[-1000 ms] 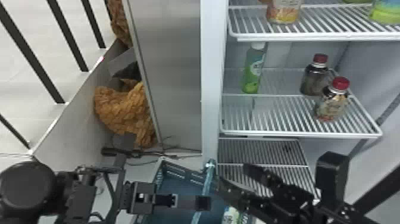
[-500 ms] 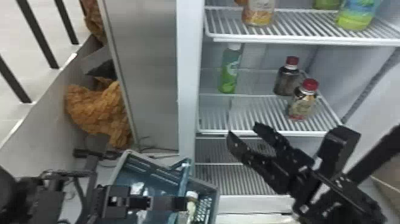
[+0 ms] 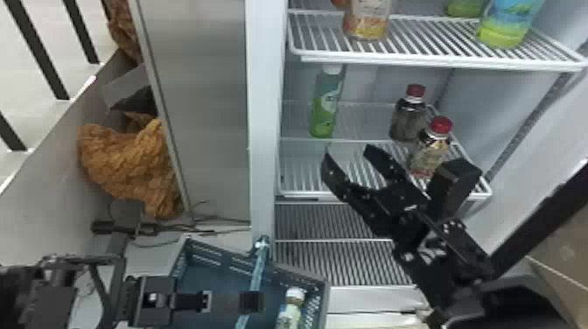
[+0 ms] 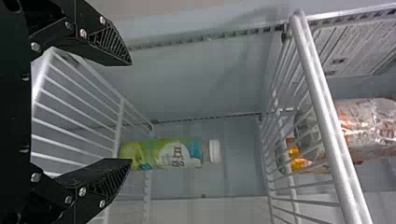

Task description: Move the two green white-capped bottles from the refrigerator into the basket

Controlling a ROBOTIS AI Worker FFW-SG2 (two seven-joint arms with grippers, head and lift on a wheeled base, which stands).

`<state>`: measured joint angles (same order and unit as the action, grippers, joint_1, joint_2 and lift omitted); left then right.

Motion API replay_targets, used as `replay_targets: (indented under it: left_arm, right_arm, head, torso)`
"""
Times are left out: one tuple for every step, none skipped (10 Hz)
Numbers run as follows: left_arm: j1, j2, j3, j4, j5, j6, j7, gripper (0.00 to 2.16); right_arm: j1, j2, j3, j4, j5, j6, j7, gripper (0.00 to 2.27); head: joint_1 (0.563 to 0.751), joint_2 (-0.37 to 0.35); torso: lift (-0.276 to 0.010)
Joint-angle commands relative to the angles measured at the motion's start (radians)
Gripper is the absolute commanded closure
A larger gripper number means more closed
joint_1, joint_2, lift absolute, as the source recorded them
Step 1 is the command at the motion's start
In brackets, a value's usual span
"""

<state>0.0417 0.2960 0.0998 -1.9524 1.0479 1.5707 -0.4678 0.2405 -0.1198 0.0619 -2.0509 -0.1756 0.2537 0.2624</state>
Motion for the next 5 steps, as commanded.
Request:
replay_targets:
  left_arm:
    - [0.0,0.002,0.0,0.0,0.001,0.001,0.0,1.17]
    - [0.0,0.002,0.0,0.0,0.001,0.001,0.0,1.17]
    - [0.0,0.002,0.0,0.0,0.001,0.001,0.0,1.17]
    - [0.0,0.002,-0.002,0.0,0.001,0.001,0.0,1.17]
    - [-0.002,0.002,-0.002,0.0,0.001,0.001,0.0,1.17]
  right_arm:
    - [-0.056,0.009,0.002,0.079,0.022,-0.07,-0.025,0.32]
    - [-0.091,0.015,0.0,0.118,0.038,-0.087,-0.038,0.28]
    - [-0.125,0.019,0.002,0.167,0.048,-0.109,-0.049,0.25]
    - [-0.162,0.019,0.012,0.216,0.054,-0.131,-0.063,0.22]
    - [-0.201,0.02,0.03,0.273,0.054,-0.151,-0.074,0.22]
  head:
    - [0.695,-0.103]
    - [0.695,-0.109]
    - [0.695,-0.113]
    - [0.695,-0.118]
    - [0.695,-0.121]
  torso:
    - [-0.263]
    - [-0.263]
    - [-0.263]
    - [-0.263]
    - [-0.263]
